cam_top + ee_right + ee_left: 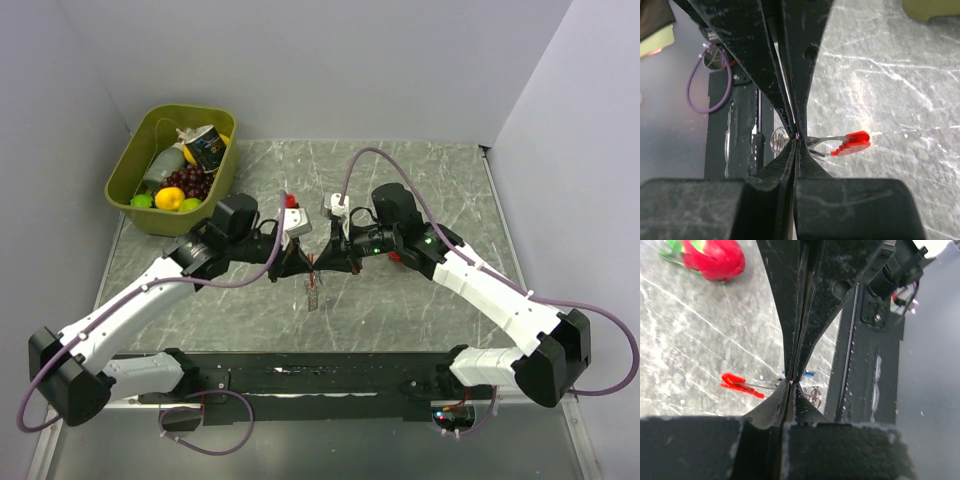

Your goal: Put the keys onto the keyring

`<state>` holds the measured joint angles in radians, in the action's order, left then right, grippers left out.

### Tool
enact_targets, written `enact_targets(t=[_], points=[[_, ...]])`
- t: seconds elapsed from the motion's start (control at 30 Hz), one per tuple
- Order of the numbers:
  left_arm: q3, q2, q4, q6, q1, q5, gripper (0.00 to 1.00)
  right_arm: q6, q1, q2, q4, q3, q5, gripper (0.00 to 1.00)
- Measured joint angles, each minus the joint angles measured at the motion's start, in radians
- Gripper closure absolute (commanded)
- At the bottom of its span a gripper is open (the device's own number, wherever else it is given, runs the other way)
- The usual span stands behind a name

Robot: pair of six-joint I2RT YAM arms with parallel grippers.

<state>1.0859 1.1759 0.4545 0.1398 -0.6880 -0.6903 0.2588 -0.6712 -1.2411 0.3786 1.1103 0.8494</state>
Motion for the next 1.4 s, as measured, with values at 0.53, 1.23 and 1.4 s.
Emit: enact_targets(t=[0.53,1.23,1.4], points=[[-0.290,-0.272,-0.430,-0.143,-0.001,0.037,0.99,-0.196,0.089,0.185,-0.352,-0.148,0.010,0.26],[-0.313,-0.277,-0.570,-0.182,-0.001,-0.096,0.99,-0.228,0.100,0.092,-0.467,-0.170,0.318,0.81],[-0.313,-0.277,-0.563,-0.181,0.005,-0.089,0.99,-0.245,0.101,0.075,-0.460,-0.168,0.347,1.00]])
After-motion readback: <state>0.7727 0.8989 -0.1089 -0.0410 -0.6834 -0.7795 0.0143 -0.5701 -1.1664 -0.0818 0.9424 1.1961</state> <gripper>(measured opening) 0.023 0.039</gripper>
